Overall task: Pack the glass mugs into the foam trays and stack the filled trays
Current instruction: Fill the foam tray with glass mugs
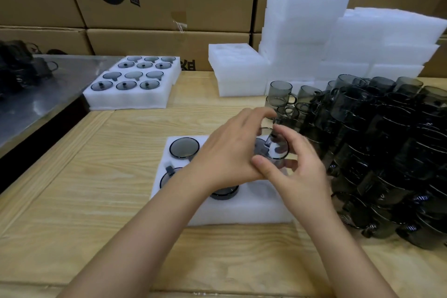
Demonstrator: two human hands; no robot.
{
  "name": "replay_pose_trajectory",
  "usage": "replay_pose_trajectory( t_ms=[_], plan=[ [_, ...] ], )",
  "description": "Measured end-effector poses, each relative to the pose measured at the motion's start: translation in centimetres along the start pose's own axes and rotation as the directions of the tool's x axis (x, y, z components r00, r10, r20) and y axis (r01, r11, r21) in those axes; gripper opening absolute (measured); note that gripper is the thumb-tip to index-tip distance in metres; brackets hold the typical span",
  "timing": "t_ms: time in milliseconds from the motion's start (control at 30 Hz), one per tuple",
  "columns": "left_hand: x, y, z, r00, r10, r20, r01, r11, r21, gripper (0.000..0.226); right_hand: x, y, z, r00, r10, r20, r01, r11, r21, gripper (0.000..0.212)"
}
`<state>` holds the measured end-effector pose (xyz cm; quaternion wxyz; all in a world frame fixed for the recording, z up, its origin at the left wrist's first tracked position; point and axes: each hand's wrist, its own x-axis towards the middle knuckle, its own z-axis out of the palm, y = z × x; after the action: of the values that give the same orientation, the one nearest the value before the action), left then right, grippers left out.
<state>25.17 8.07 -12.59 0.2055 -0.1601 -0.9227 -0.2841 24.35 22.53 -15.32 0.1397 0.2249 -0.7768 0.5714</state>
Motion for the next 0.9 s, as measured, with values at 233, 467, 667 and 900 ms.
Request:
replay_pose_trajectory(
  t_ms=[233, 467, 667, 900],
  plan=[
    [0.4, -0.9, -2.4, 0.927, -0.051, 0.37, 0.126, 0.975, -0.183, 0.098, 0.5, 0.7, -1.0, 0.975, 0.103, 0.199, -0.139, 0.974, 0.18, 0.048],
    [0.2, -1.6, -2.8, 0.874, -0.033, 0.486, 0.185, 0.945, -0.269, 0.064, 0.2, 1.2, -2.6, 0.897, 0.011, 0.442, -0.069, 0.991, 0.117, 0.054],
    [0.0, -2.5, -1.9, 0.91, -0.067, 0.409, 0.191, 0.944, -0.269, 0.064, 0.3, 1.1, -2.2, 0.913, -0.017, 0.408, 0.022, 1.0, -0.009, 0.051],
    [-0.6, -2.8, -0.7, 0.922, -0.085, 0.378, 0.185, 0.954, -0.237, 0.067, 0.1, 1.5, -1.8, 0.926, -0.055, 0.374, 0.108, 0.987, -0.123, 0.047]
  ],
)
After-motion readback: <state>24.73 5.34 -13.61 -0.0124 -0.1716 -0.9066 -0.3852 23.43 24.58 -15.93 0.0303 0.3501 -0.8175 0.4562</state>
